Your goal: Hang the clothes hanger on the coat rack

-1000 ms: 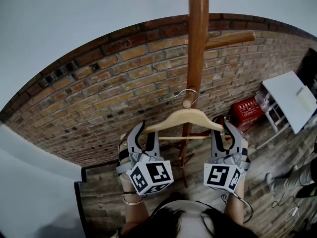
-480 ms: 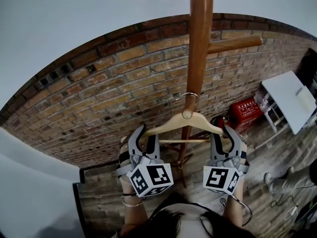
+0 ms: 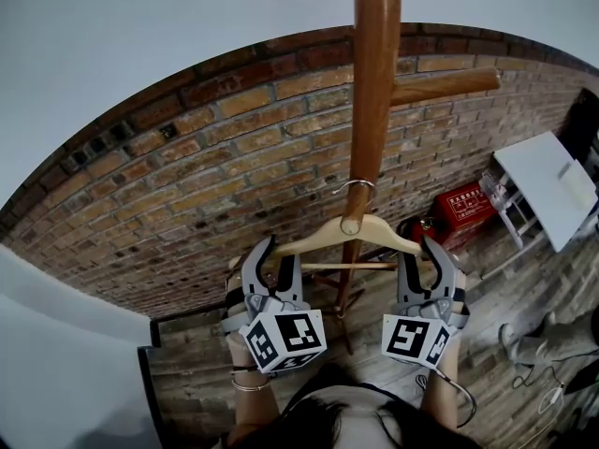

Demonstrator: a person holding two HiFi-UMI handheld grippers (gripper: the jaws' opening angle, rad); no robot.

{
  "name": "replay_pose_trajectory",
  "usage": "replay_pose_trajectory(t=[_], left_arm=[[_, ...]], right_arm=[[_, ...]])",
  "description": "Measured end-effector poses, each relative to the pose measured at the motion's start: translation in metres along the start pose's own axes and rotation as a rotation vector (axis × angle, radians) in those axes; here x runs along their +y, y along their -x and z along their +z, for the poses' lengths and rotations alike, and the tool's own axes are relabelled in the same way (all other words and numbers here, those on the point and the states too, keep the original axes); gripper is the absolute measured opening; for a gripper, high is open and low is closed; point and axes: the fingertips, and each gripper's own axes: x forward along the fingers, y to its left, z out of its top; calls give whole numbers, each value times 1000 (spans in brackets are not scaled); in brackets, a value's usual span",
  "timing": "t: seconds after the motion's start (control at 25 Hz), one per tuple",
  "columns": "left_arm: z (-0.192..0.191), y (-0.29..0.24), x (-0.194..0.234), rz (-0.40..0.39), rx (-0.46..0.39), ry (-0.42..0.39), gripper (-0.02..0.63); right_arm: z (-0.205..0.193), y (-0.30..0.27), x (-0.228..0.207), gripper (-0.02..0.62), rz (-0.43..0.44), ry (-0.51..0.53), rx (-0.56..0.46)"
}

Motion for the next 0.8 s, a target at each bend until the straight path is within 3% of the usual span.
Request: replay_pose_trajectory(t=[0.8], left_arm=[[6, 9, -10, -38, -83, 23, 156]], right_arm=[[-1, 11, -2, 147, 11, -40, -18]])
